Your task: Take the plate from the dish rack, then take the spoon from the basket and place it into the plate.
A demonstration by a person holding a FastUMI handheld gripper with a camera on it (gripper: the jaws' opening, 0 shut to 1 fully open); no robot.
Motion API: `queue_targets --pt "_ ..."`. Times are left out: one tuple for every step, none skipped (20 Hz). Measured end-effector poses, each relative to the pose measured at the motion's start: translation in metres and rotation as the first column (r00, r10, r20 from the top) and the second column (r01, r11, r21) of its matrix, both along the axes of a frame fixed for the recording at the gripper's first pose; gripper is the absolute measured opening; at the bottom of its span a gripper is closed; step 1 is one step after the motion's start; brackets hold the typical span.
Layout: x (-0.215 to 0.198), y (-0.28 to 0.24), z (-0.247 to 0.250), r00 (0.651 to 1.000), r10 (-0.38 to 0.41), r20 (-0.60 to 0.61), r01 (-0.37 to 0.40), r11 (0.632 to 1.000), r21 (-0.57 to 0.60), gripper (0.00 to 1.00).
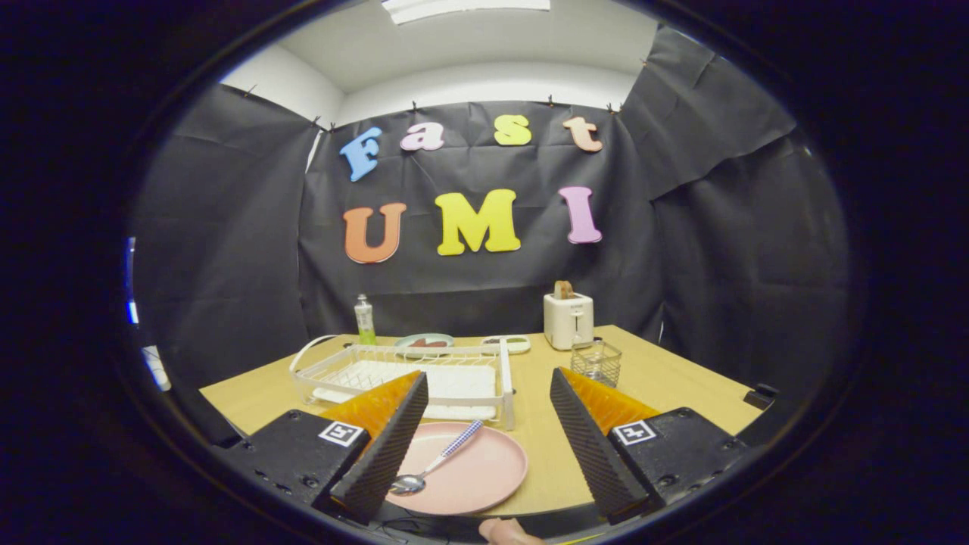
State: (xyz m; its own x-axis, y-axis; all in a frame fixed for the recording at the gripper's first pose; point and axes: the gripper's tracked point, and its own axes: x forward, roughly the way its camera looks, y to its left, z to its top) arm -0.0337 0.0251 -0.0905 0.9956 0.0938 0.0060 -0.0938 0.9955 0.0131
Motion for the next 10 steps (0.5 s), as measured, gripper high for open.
queue_targets --pt "-0.002 -0.005 0.006 1.000 -0.005 0.004 0.005 1.000 -0.008 1.00" --pt "-0.005 -0.010 0.013 1.000 -0.014 0.007 0.014 1.000 -0.015 1.00" --pt "-0.008 -0.014 0.020 1.000 -0.017 0.012 0.017 1.000 -0.017 1.00" --pt "-0.012 -0.016 0.027 1.000 -0.011 0.018 0.011 1.000 -0.013 1.00" --pt "-0.017 -0.020 0.032 1.000 -0.014 0.019 0.014 1.000 -0.001 1.00" --pt "-0.021 -0.024 0.038 1.000 -0.016 0.023 0.015 1.000 0.014 1.00" --pt "-0.025 -0.027 0.043 1.000 -0.014 0.026 0.013 1.000 0.025 1.00" --pt "-0.029 -0.031 0.048 0.999 -0.016 0.031 0.015 0.999 0.031 1.00" --pt "-0.033 -0.036 0.052 0.999 -0.022 0.035 0.021 0.999 0.037 1.00" --pt "-0.036 -0.041 0.058 0.999 -0.029 0.045 0.027 0.999 0.042 1.00"
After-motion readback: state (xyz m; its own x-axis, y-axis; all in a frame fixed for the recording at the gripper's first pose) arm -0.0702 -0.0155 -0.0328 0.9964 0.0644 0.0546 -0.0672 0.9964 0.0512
